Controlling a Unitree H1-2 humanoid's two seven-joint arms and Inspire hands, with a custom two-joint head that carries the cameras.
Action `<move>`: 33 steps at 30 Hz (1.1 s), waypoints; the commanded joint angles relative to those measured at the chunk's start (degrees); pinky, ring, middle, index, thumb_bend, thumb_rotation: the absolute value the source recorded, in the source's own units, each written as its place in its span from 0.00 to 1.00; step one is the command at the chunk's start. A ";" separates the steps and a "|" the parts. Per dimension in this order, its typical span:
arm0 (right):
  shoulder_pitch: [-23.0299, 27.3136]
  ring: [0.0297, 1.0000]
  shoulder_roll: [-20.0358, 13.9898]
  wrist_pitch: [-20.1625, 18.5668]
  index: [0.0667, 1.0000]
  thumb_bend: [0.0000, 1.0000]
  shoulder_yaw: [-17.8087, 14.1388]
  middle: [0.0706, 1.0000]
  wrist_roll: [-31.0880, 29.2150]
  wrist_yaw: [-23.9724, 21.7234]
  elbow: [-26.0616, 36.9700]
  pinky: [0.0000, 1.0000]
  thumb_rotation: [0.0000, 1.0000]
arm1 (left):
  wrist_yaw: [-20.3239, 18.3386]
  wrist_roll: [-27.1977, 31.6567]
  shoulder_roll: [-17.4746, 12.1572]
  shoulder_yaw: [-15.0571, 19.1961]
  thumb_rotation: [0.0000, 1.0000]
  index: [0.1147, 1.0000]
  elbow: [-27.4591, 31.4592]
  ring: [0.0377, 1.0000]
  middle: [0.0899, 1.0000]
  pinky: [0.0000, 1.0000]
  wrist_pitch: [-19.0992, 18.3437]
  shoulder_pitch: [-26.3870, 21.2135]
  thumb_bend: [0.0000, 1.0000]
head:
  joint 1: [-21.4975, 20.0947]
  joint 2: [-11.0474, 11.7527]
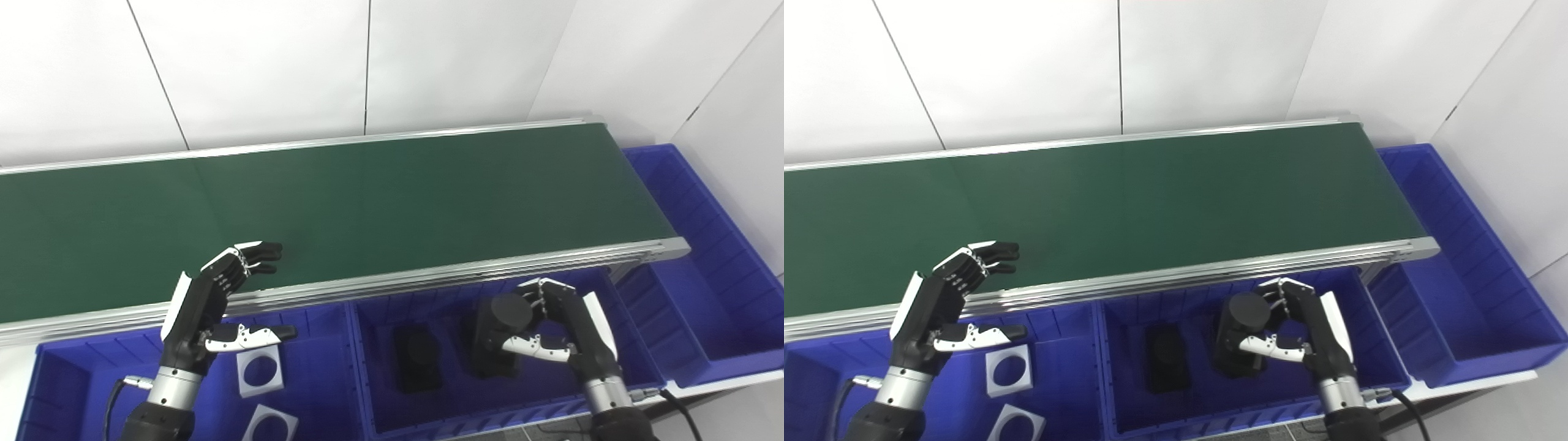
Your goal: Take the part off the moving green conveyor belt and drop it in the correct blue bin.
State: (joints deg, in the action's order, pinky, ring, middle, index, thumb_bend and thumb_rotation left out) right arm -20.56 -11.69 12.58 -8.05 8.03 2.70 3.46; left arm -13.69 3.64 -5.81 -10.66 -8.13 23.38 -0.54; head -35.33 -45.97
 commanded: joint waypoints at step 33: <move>-0.27 0.71 -0.85 9.92 0.73 0.95 0.22 0.79 3.46 1.41 -1.48 0.61 0.15 | 0.32 -2.76 1.44 -0.23 0.07 0.63 3.20 0.73 0.73 0.65 1.93 1.53 0.79 | 4.80 2.49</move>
State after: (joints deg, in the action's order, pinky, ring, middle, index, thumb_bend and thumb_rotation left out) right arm -20.81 -12.06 19.39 -7.26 11.57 3.07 1.10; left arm -13.53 1.11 -4.84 -10.90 -6.60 23.54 1.57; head -30.68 -43.68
